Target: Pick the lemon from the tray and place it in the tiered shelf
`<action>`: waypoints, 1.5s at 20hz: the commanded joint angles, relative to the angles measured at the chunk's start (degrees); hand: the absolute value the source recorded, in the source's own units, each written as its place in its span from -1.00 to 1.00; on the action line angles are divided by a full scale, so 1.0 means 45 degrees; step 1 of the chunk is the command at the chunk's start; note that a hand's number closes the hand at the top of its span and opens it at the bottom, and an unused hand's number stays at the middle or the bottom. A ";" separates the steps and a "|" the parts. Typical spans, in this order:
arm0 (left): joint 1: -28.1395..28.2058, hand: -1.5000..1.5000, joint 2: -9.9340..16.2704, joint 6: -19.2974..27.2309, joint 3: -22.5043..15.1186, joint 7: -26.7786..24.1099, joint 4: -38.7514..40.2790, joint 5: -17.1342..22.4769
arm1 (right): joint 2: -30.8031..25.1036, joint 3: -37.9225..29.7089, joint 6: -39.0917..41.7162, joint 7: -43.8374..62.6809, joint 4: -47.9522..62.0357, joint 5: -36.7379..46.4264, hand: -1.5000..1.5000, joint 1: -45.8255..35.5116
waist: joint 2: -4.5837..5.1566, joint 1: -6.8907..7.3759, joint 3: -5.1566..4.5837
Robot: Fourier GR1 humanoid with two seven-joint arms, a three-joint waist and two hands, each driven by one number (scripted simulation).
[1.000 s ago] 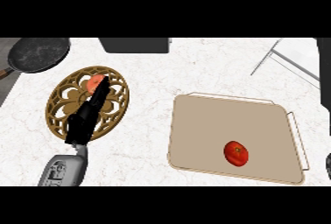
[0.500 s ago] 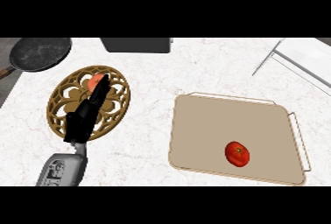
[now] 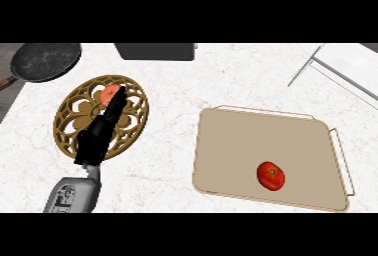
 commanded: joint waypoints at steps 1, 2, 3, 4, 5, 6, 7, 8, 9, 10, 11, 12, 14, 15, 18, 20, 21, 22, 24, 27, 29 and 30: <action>0.0962 0.00 -0.0170 0.0215 -0.0386 -0.0195 -0.0775 -0.0287 | -0.0858 -0.0268 -0.0960 -0.0657 0.1001 -0.0738 1.00 -0.0397 | -0.0006 0.0114 -0.0002; 0.0398 0.00 -0.0044 0.0175 -0.0157 -0.0024 -0.0375 -0.0232 | -0.0774 -0.0395 -0.1251 -0.1189 0.0379 -0.1415 1.00 0.0560 | -0.0047 -0.0094 -0.0003; -0.0122 0.00 -0.0129 0.0253 -0.0098 -0.0108 0.0230 -0.0293 | -0.0170 -0.0049 -0.1654 -0.0429 0.1017 -0.0759 1.00 0.0132 | -0.0003 -0.0016 -0.0007; 0.0561 0.00 -0.0041 0.0015 -0.0112 -0.0268 -0.0302 -0.0057 | -0.0322 0.0040 -0.1327 -0.0262 0.0919 -0.0665 1.00 -0.0075 | -0.0027 0.0002 -0.0010; 0.0357 0.00 0.0329 -0.0299 0.0111 0.0179 -0.0612 0.0164 | -0.1293 -0.0482 0.0324 0.1573 0.1355 0.0837 1.00 0.0854 | -0.0015 -0.0032 -0.0023; -0.0019 0.00 0.0151 -0.0192 0.0289 -0.0050 -0.0110 0.0314 | -0.1464 -0.0289 0.0679 0.2375 0.1203 0.1507 1.00 0.0451 | 0.0000 -0.0091 -0.0037; -0.0102 0.00 0.0177 -0.0151 0.0177 0.0654 -0.0596 0.0206 | -0.1378 -0.0333 0.0023 0.2780 0.1187 0.1698 -1.00 0.0815 | -0.0007 -0.0016 -0.0017; 0.0022 0.00 0.0291 -0.0345 0.0478 -0.0148 0.0093 0.0480 | -0.0984 -0.0078 0.0041 0.3550 0.0815 0.2214 -1.00 0.0732 | -0.0013 -0.0066 -0.0027; 0.0481 0.00 0.0011 0.0022 -0.0035 0.0016 -0.0490 -0.0019 | -0.0614 -0.0102 0.0233 0.3910 0.0586 0.2211 -1.00 0.1092 | -0.0067 -0.0093 -0.0020; 0.0148 0.00 -0.0182 -0.0001 -0.0102 0.0280 -0.0315 0.0077 | -0.1335 -0.0346 0.0686 0.3539 0.0822 0.1960 -1.00 0.0828 | -0.0047 -0.0108 -0.0016; 0.0578 0.00 -0.0138 0.0187 -0.0219 0.0223 -0.0782 -0.0177 | -0.1010 -0.0139 0.0712 0.4050 0.0724 0.2309 -1.00 0.0859 | -0.0058 -0.0048 -0.0015; 0.0781 0.00 -0.0199 0.0139 -0.0290 0.0210 -0.0917 -0.0122 | -0.1037 -0.0202 0.0268 0.3904 0.0754 0.2086 -1.00 0.0893 | -0.0049 -0.0030 -0.0011; 0.0937 0.00 0.0219 -0.0389 0.0181 -0.0244 -0.0472 0.0387 | -0.1209 -0.0401 0.0043 0.3236 0.0163 0.1350 -1.00 0.0895 | -0.0066 -0.0083 -0.0012; 0.0520 0.00 0.0318 -0.0188 0.0253 -0.0033 -0.0386 0.0135 | -0.0255 -0.0261 -0.0537 0.3685 -0.0379 0.1355 -1.00 0.1517 | -0.0084 -0.0159 -0.0012; 0.0673 0.00 0.0006 0.0011 0.0128 -0.0958 0.0338 0.0017 | -0.0231 -0.0444 -0.0591 0.2985 -0.1593 0.0416 -1.00 0.1655 | -0.0122 -0.0305 -0.0016; 0.0265 0.00 -0.0195 0.0227 -0.0008 -0.0158 0.0080 -0.0117 | 0.0218 -0.0314 -0.0669 0.3127 -0.2056 0.0232 -1.00 0.1640 | -0.0108 -0.0251 -0.0012; 0.0054 0.00 0.0110 0.0137 0.0349 -0.0117 0.0161 0.0018 | 0.0024 -0.0446 -0.0760 0.2473 -0.2378 -0.0475 -1.00 0.1957 | -0.0117 -0.0297 -0.0010; 0.0466 0.00 0.0365 -0.0328 0.0340 -0.0535 0.0149 0.0206 | -0.0001 -0.0329 -0.0215 0.2406 -0.2502 -0.0683 -1.00 0.1547 | -0.0114 -0.0235 -0.0014; 0.1001 0.00 -0.0056 -0.0103 -0.0148 -0.0342 -0.0389 -0.0013 | 0.0089 -0.0161 0.0011 0.2344 -0.2477 -0.0971 -1.00 0.1270 | -0.0110 -0.0166 -0.0013; 0.0343 0.00 0.0373 -0.0233 0.0479 -0.0234 -0.0134 0.0259 | -0.0286 -0.0085 0.0208 0.1641 -0.3230 -0.2067 -1.00 0.1614 | -0.0110 -0.0239 -0.0013; 0.0069 0.00 0.0005 -0.0067 0.0150 0.0365 -0.0276 0.0135 | -0.0068 0.0086 -0.0976 0.2259 -0.2974 -0.1310 -1.00 0.1303 | -0.0072 -0.0136 -0.0011; 0.0326 0.00 -0.0186 0.0222 -0.0102 0.0023 -0.0146 -0.0229 | -0.0426 -0.0146 -0.0765 0.2382 -0.3185 -0.1375 -1.00 0.0943 | -0.0076 -0.0146 -0.0012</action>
